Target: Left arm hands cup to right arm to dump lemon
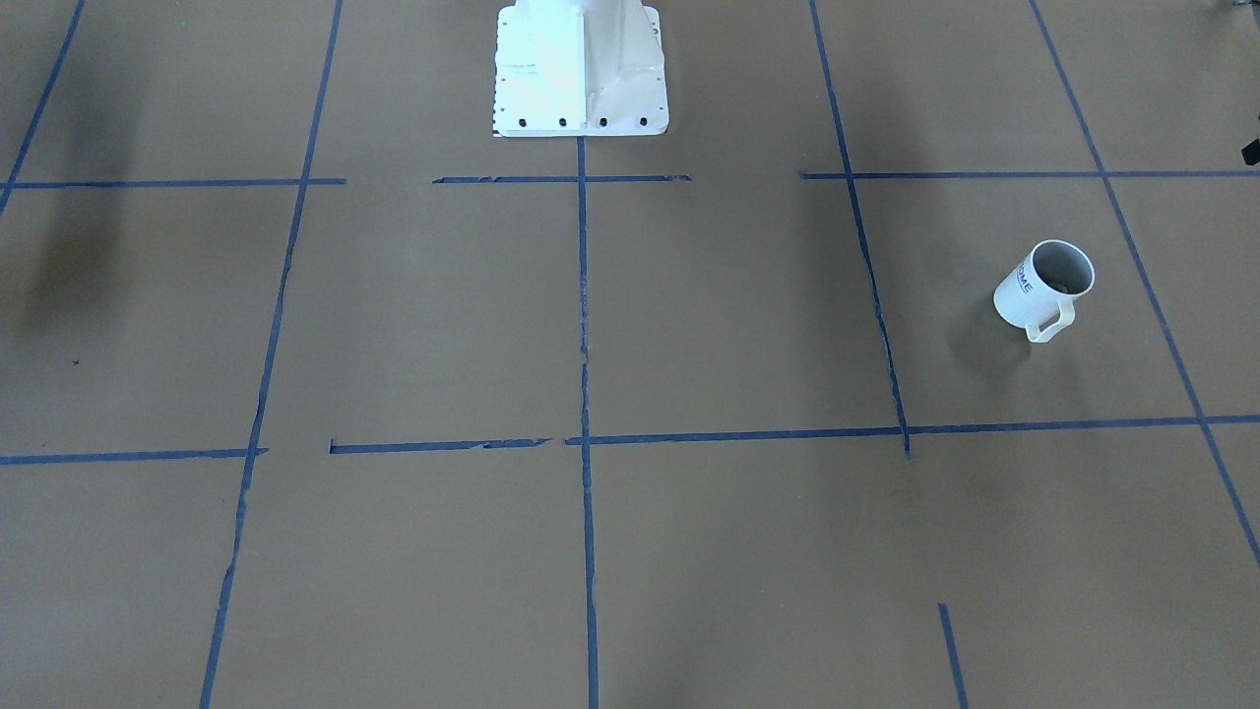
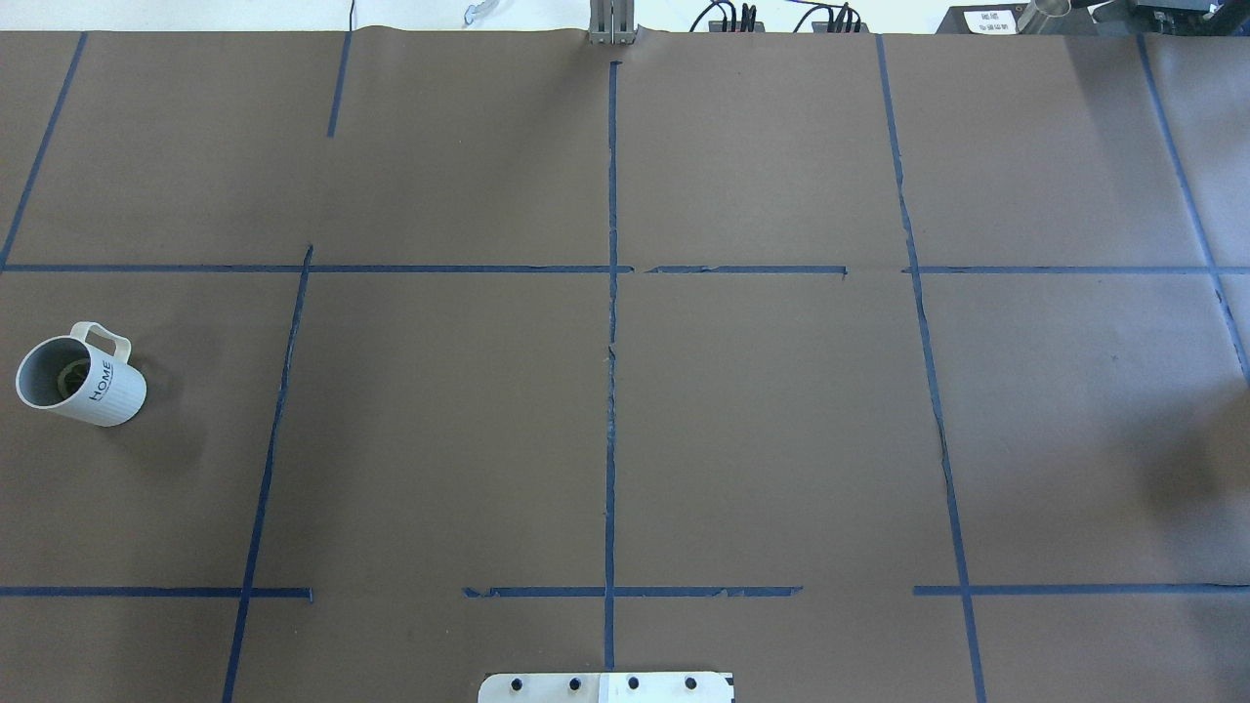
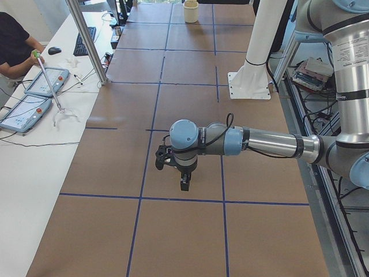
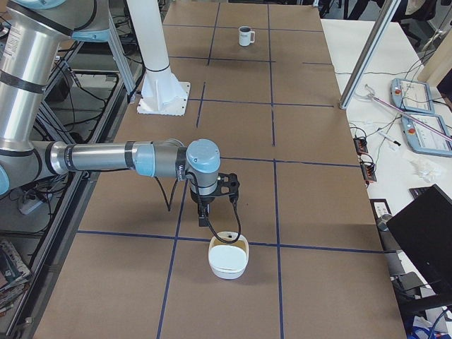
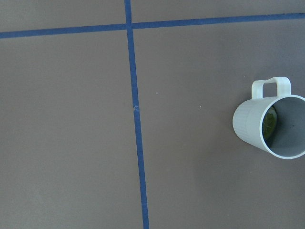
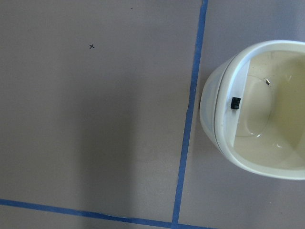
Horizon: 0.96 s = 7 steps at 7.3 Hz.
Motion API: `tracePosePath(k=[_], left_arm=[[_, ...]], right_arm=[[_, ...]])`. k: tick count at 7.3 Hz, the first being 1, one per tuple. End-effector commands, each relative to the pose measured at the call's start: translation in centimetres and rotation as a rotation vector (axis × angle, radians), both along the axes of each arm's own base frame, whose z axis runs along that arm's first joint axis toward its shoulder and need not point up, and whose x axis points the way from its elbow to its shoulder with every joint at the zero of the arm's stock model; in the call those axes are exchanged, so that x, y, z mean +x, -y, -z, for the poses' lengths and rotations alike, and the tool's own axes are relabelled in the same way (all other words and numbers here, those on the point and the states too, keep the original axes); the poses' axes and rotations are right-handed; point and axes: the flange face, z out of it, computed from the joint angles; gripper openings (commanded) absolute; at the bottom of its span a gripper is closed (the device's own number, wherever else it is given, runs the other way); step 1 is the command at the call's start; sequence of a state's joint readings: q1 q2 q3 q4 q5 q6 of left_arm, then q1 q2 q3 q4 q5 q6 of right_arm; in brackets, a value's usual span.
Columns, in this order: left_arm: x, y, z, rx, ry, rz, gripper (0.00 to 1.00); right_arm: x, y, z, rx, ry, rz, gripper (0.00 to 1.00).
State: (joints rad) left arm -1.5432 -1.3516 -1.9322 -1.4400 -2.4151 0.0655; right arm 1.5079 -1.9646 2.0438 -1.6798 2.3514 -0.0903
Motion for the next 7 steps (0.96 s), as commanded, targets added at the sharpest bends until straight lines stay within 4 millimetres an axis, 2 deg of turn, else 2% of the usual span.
tracePosePath(k=[1, 4, 7], left_arm=[[0.1, -0.5, 0.0, 0.005, 0.005, -0.014, 1.0], [0.0, -0.6, -0.7, -0.01, 0.01, -0.013, 1.0], [0.1, -0.9, -0.7, -0.017, -0.005, -0.01, 1.0]], right_arm=[[0.0, 0.1, 0.1, 0.001, 0.0, -0.001, 1.0], [0.0, 0.3, 1.2, 0.027, 0.002, -0.001, 1.0], [0.0, 0.4, 1.3, 0.026, 0.005, -0.002, 1.0]])
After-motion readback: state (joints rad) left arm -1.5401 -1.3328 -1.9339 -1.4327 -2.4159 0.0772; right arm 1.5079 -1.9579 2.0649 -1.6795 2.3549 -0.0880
